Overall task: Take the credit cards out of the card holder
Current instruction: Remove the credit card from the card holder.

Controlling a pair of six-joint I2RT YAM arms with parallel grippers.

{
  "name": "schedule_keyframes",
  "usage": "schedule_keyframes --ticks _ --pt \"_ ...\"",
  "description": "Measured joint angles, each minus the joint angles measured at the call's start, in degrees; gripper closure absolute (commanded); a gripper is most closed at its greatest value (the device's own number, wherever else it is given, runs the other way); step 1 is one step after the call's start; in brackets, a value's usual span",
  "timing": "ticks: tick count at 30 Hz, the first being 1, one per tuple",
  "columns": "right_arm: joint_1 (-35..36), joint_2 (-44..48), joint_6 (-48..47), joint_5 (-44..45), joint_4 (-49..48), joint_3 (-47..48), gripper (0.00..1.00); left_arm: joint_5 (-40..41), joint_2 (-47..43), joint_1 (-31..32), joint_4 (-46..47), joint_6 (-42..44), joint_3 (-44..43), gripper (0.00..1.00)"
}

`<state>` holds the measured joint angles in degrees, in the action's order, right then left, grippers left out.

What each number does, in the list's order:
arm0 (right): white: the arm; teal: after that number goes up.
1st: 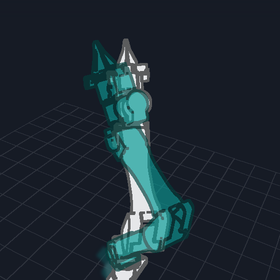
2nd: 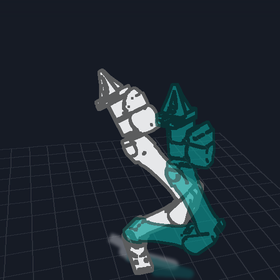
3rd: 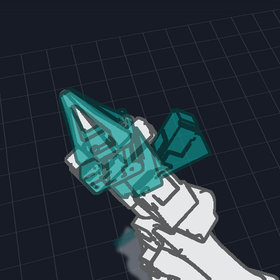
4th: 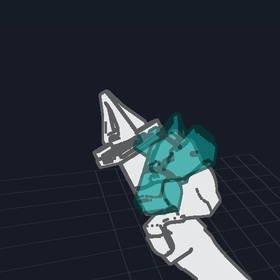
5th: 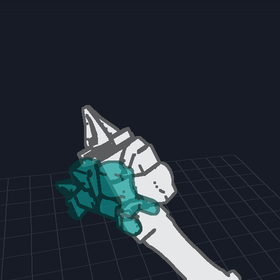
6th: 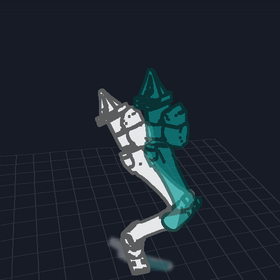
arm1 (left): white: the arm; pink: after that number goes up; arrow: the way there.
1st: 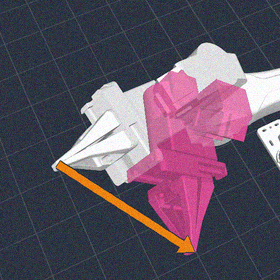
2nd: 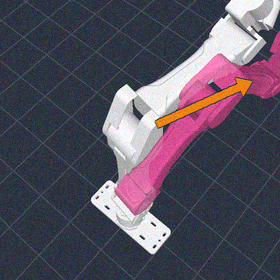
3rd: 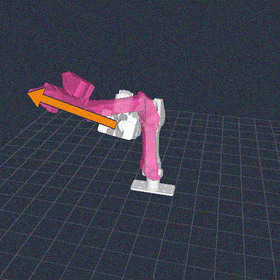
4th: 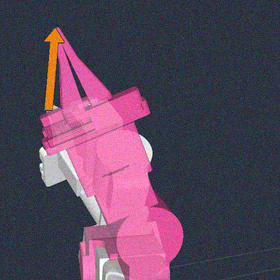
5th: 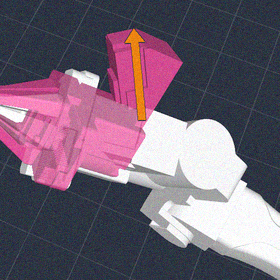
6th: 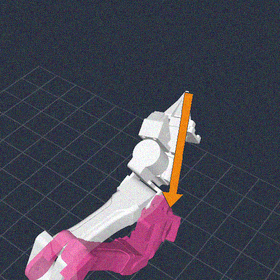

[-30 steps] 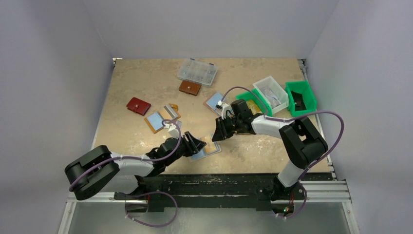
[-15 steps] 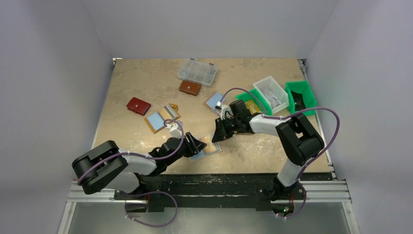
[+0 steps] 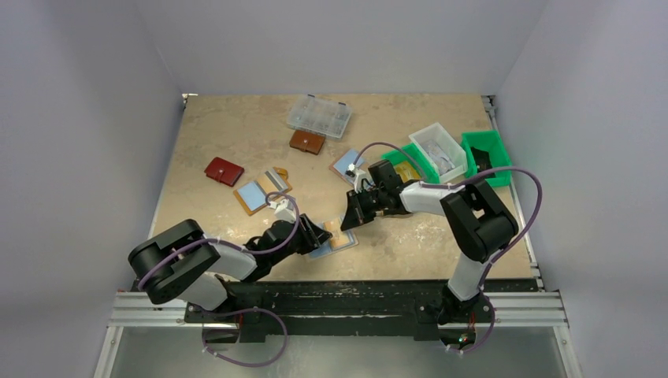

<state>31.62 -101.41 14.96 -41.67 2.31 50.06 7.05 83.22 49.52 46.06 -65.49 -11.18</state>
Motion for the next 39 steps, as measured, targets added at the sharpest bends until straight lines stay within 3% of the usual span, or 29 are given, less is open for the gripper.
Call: schedule_keyframes --ticks 11,39 --pt "0.3 -1.7 0.6 -1.7 0.4 1.4 0.97 -1.9 3.7 -1.2 4.1 -1.5 0.0 0.69" --pt "0.6 -0.4 -5.0 5.1 5.6 3.7 0.86 -2.4 4.2 -1.6 4.0 -2.7 -0.3 0.68"
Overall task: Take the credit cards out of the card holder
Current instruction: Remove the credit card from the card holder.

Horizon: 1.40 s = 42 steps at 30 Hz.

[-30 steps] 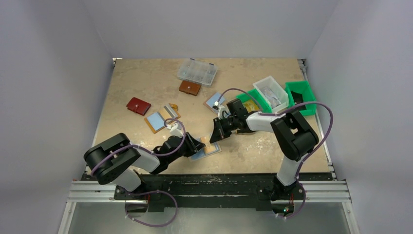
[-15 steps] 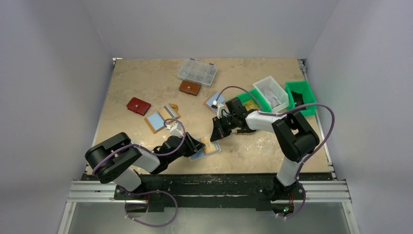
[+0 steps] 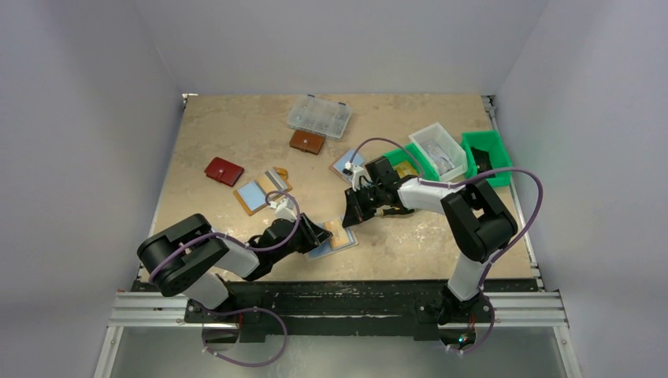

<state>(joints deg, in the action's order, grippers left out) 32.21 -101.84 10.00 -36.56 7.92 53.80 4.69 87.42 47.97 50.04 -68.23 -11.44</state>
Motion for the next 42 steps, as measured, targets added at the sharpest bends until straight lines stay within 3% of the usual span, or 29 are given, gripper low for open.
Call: schedule_keyframes --ticks 23,42 --pt "0.0 -2.0 3.4 -6.6 -0.3 0.2 0.91 -0.3 0.1 -0.2 0.0 0.3 -0.1 0.7" --pt "0.0 -1.1 -0.4 -3.0 1.7 1.6 0.86 -0.1 -1.9 -0.7 -1.4 0.0 0.9 0.69"
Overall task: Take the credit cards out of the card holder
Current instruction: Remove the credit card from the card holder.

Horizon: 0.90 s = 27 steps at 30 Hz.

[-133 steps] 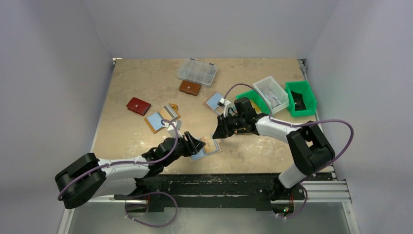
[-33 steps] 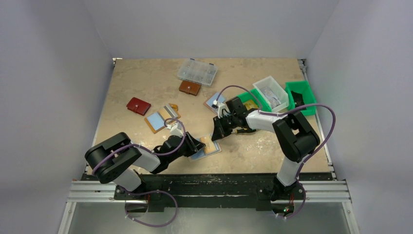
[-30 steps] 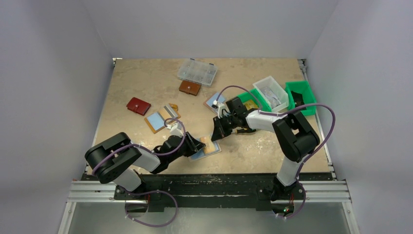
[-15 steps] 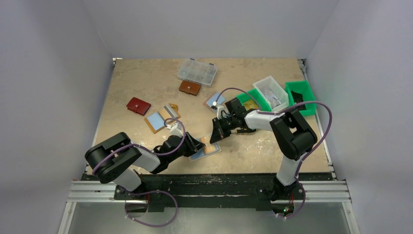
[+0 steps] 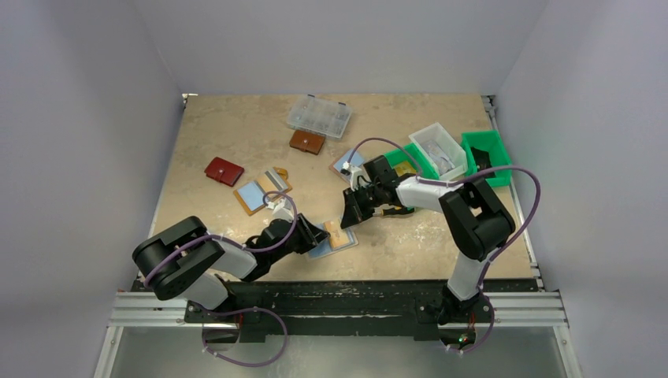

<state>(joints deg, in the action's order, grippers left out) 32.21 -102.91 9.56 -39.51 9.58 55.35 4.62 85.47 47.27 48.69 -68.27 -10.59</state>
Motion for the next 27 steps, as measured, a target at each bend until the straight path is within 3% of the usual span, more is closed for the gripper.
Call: schedule_keyframes --ticks 27 --pt "-0.4 -0.8 0.8 -0.5 0.2 0.0 0.87 -1.5 0.7 0.0 1.5 0.1 0.0 0.69"
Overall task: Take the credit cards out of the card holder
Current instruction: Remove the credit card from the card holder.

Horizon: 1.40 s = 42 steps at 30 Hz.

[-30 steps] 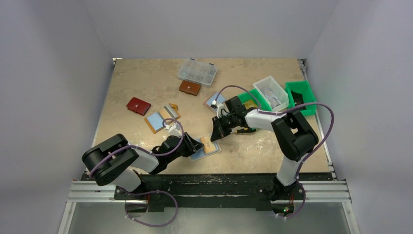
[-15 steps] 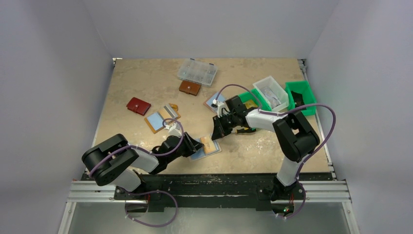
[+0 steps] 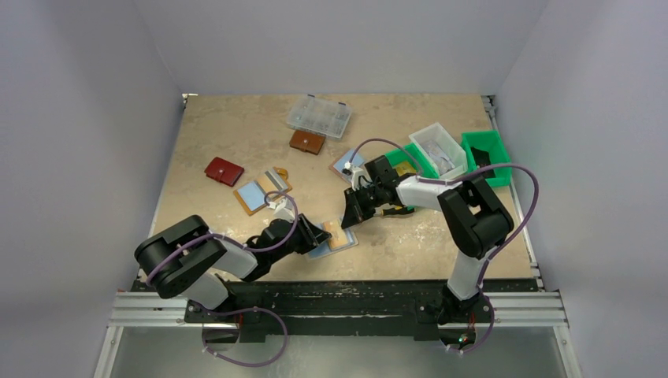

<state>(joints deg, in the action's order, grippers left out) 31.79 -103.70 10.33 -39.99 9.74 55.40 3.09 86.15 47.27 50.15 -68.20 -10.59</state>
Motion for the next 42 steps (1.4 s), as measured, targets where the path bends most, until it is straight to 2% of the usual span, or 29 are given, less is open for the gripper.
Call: schedule_keyframes --ticks 9,21,25,30,42 --pt "-0.3 -1.1 1.5 -2.0 -0.5 0.0 0.87 0.0 0.5 0.0 0.3 -0.1 0.0 0.69" --pt "-0.6 -2.1 2.1 -4.1 -0.7 0.3 0.87 0.1 0.8 -0.2 1.7 -1.7 1.3 0.77" --pt "-0.6 -2.4 2.1 -4.5 -0.7 0.5 0.87 0.1 1.2 -0.3 2.9 -2.3 1.8 0.83" --pt "-0.6 -2.8 2.1 -4.8 -0.4 0.9 0.86 0.0 2.2 -0.6 3.9 -2.8 2.3 1.0" --pt "-0.2 -2.9 2.0 -4.6 -0.1 1.3 0.79 -2.2 2.9 -3.1 8.7 -3.1 5.2 1.0"
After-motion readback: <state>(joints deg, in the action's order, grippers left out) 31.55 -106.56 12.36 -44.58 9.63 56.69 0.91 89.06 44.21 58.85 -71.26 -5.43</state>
